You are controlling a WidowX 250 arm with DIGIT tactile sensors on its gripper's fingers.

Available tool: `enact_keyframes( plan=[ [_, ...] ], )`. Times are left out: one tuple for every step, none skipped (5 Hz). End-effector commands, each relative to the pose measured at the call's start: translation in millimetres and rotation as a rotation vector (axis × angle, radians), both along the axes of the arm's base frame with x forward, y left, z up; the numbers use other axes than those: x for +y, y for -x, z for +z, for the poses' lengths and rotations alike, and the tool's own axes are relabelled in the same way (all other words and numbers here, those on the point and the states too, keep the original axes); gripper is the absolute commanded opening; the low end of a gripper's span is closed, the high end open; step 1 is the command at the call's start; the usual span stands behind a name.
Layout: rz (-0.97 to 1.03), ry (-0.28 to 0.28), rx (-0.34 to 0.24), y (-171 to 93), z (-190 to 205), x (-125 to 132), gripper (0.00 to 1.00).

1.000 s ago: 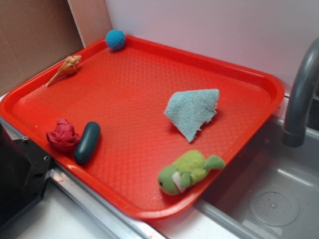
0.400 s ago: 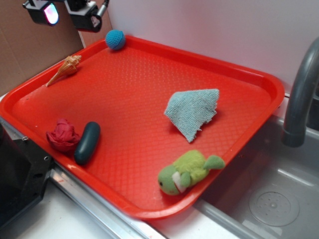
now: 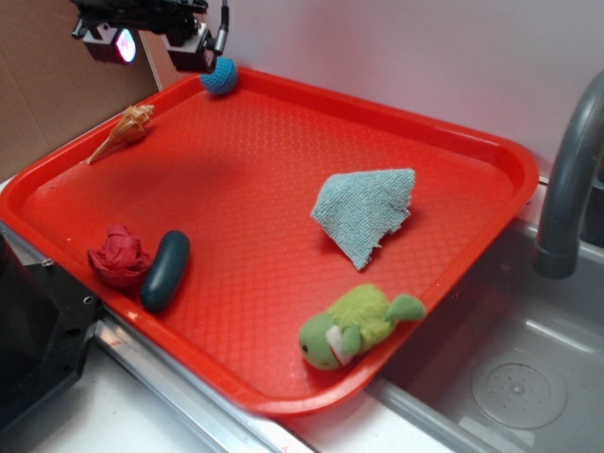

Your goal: Grab the blue ball.

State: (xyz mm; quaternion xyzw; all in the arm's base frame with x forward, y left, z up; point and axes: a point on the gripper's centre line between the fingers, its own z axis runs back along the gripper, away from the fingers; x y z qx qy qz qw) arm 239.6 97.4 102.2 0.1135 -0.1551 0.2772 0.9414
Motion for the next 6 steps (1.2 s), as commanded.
enact_keyframes(
  plan=[
    [-0.014,-0.103,-0.052,-18,21,22,1.00],
    [-0.014,-0.103,-0.052,-18,21,22,1.00],
    [-0.014,-0.103,-0.052,-18,21,22,1.00],
    [0.000,-0.007,-0.257,-37,-1,40,1.00],
    [0.020,-0.017,-0.238,-49,-13,46,1.00],
    [0.035,-0.010,-0.193,-63,-24,58,1.00]
  ],
)
